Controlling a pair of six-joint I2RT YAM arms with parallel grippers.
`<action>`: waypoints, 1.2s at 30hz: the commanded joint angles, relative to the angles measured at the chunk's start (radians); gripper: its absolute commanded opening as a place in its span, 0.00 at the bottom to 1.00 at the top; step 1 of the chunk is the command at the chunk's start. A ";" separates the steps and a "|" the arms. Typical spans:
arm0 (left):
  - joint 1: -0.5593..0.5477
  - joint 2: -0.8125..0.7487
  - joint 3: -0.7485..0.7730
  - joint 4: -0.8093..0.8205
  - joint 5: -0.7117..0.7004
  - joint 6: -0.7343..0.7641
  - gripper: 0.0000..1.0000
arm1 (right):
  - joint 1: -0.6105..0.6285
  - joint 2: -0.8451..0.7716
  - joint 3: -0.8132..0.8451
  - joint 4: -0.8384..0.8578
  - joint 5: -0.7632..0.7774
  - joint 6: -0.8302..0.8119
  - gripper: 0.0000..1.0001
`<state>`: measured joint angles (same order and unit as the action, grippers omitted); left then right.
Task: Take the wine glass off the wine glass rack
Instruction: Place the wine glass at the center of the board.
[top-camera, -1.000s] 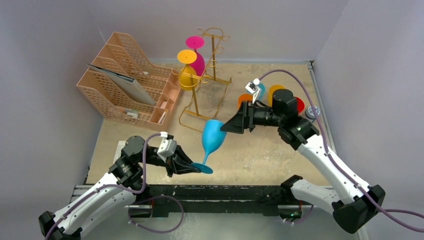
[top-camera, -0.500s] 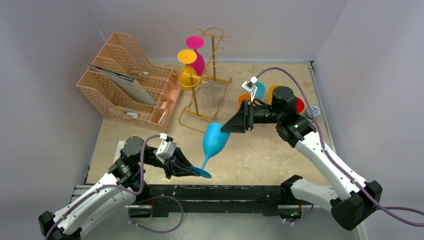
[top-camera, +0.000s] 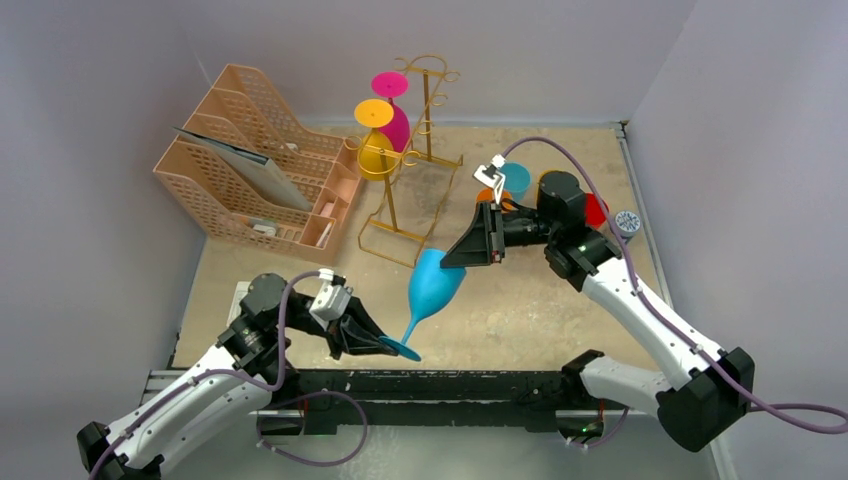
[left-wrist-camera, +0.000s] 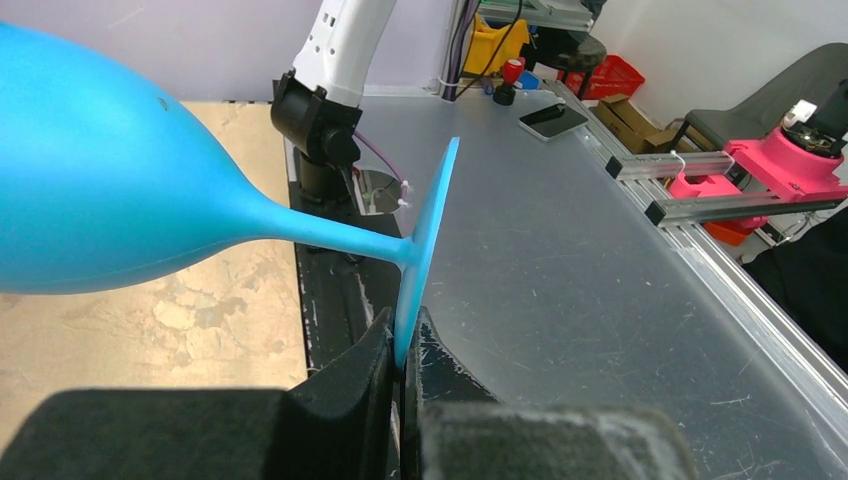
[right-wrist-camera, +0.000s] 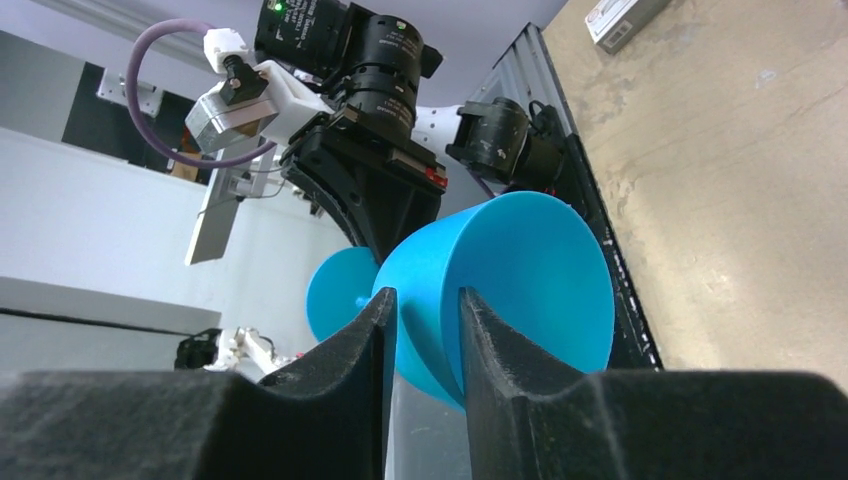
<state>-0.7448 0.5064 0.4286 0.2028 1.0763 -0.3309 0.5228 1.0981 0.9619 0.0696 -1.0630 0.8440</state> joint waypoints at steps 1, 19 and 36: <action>-0.001 0.006 -0.005 0.055 -0.024 -0.004 0.00 | 0.007 -0.010 -0.001 0.046 -0.101 0.035 0.29; -0.001 0.051 0.014 0.077 -0.011 -0.059 0.16 | 0.008 0.012 -0.044 0.188 -0.111 0.147 0.00; -0.001 0.050 0.038 0.008 0.017 -0.025 0.00 | 0.008 -0.001 -0.031 0.134 -0.198 0.112 0.33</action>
<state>-0.7486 0.5560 0.4332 0.2401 1.1233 -0.3561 0.5194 1.1137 0.9237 0.2142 -1.1713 0.9951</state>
